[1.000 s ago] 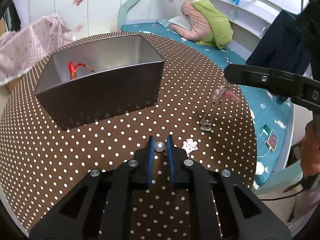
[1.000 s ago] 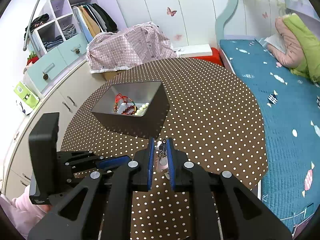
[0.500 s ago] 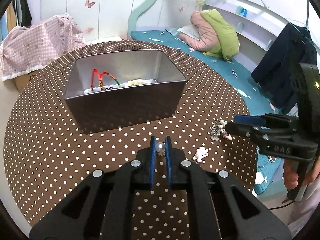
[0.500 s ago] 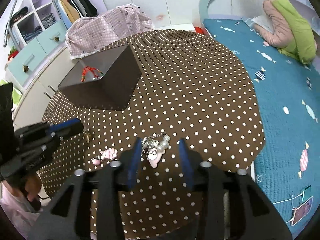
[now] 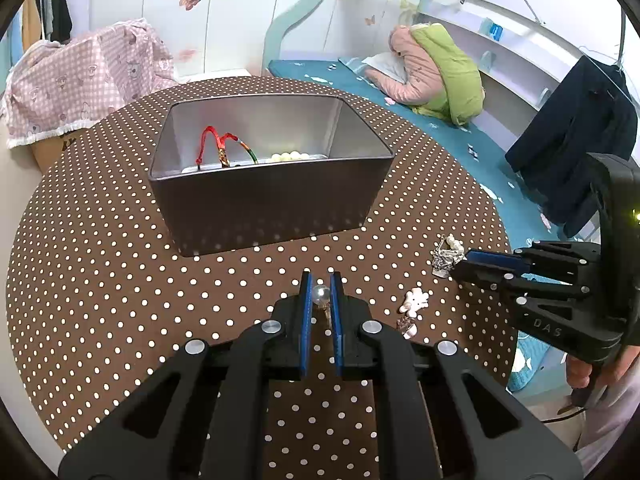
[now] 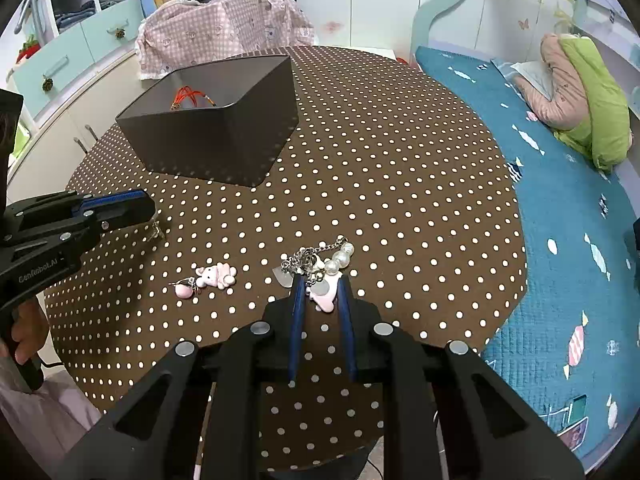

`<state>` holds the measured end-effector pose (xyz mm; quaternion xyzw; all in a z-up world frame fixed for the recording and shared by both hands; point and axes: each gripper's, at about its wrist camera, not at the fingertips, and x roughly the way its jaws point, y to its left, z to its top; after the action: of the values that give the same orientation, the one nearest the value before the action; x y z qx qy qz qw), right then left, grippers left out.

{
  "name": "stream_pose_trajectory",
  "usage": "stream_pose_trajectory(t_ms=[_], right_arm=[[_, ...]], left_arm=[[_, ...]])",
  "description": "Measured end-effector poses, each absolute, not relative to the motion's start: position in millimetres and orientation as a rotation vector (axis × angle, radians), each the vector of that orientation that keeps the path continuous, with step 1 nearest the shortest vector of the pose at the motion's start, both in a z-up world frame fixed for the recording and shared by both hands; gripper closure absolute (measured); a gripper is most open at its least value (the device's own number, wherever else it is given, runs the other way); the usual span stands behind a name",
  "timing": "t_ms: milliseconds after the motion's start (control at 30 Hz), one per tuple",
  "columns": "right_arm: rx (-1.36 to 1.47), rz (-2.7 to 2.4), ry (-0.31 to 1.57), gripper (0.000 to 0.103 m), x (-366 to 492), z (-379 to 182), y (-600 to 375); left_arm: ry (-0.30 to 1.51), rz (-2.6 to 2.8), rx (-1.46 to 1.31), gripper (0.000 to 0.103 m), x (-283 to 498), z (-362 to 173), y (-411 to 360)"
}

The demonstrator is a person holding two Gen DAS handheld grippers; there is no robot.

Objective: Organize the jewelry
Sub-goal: 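Lift the held charms with both tools and carry them toward the tin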

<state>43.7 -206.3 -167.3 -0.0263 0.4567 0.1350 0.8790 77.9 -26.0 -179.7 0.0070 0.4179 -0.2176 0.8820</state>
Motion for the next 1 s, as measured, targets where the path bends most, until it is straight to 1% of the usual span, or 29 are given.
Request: stream_pose_trajectory(t_ms=[167,267,300,400,500,567,767,800,833,1000], right_arm=[[-0.121,0.229,0.869,0.088,39.8,-139.7,-206.1],[-0.132,0.318,0.803,0.088,33.5,-121.9,-197.0],[-0.151,0.331,0.811,0.088,34.2,-125.7,-190.7],[-0.202,0.316,0.917,0.087,43.3,-156.1,-173.1],[-0.154,0.331,0.969,0.086,44.3,-170.4,-175.5],[-0.119,0.322,0.970,0.083,44.6,-168.7,-179.9],[-0.099,0.342,0.967,0.083,44.1,-171.1,-185.1],[-0.097,0.346,0.980,0.084,44.1,-173.6,-184.7],[-0.120,0.335,0.970,0.089,44.5,-172.1,-184.9],[-0.098,0.310,0.973,0.090,44.2,-172.0,-191.1]], left_arm=[[0.860,-0.449,0.007,0.094,78.5,-175.5,-21.9],[0.861,-0.448,-0.005,0.094,80.6,-174.8,-19.4],[0.861,-0.448,-0.009,0.094,80.0,-175.5,-18.9],[0.868,-0.444,-0.018,0.094,80.2,-176.9,-16.7],[0.863,-0.446,-0.014,0.094,78.3,-174.9,-16.6],[0.858,-0.445,-0.016,0.094,77.9,-174.4,-15.1],[0.863,-0.442,-0.028,0.094,79.5,-176.2,-10.2],[0.865,-0.440,-0.028,0.094,79.3,-176.6,-9.9],[0.865,-0.440,-0.028,0.094,78.9,-176.5,-10.2],[0.862,-0.440,-0.028,0.094,79.1,-175.8,-8.7]])
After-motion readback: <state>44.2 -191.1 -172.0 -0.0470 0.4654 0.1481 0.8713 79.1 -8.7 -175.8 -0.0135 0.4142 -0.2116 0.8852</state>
